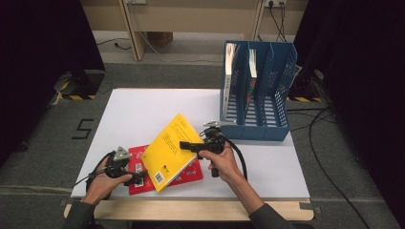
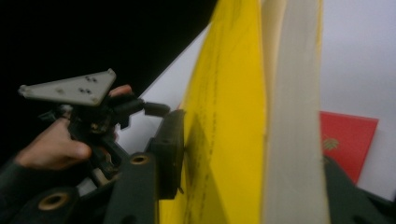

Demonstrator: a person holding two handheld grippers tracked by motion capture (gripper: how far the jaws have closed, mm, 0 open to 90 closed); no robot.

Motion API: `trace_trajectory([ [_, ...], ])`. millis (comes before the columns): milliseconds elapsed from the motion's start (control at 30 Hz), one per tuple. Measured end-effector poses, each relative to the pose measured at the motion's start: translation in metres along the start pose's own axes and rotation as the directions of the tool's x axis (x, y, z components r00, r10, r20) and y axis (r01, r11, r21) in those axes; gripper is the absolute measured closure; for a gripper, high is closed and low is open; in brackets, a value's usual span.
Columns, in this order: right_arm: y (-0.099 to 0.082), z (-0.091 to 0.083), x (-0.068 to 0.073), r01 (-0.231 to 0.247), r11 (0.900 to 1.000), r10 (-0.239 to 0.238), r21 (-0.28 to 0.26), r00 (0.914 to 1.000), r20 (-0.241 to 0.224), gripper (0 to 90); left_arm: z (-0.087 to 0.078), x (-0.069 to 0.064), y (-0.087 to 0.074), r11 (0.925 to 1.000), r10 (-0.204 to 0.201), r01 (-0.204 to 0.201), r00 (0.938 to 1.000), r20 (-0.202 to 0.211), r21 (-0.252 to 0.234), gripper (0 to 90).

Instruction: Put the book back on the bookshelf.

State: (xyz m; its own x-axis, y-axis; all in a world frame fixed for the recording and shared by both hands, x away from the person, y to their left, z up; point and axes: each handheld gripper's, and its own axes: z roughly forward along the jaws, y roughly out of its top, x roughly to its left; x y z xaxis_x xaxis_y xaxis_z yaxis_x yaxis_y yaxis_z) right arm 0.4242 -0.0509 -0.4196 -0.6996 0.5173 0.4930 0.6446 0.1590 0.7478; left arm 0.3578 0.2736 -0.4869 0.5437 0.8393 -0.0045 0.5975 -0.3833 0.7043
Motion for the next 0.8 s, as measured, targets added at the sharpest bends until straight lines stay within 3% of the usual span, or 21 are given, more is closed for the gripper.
trace_trajectory([
  [167,0.01,-0.004,0.012,0.08,0.9951,-0.082,0.059,0.9963,0.027,61.8,0.0,0.001,-0.001,1.0,-0.006,0.006,1.0,0.008,-0.005,6.8],
  [467,0.025,-0.005,0.013,0.118,0.9882,-0.122,0.098,0.9919,0.035,64.3,-0.002,0.005,-0.001,0.9997,0.001,-0.002,0.9999,-0.015,-0.025,14.6],
  [633,0.041,-0.013,0.02,0.175,0.9777,-0.183,0.117,0.9813,0.061,67.1,-0.005,0.013,-0.003,0.9979,-0.039,0.037,0.9988,-0.03,-0.053,14.8],
  [800,0.059,-0.021,0.028,0.224,0.9637,-0.238,0.145,0.9678,0.083,70.8,-0.005,0.02,-0.006,0.997,-0.06,0.058,0.9973,-0.042,-0.052,14.8],
])
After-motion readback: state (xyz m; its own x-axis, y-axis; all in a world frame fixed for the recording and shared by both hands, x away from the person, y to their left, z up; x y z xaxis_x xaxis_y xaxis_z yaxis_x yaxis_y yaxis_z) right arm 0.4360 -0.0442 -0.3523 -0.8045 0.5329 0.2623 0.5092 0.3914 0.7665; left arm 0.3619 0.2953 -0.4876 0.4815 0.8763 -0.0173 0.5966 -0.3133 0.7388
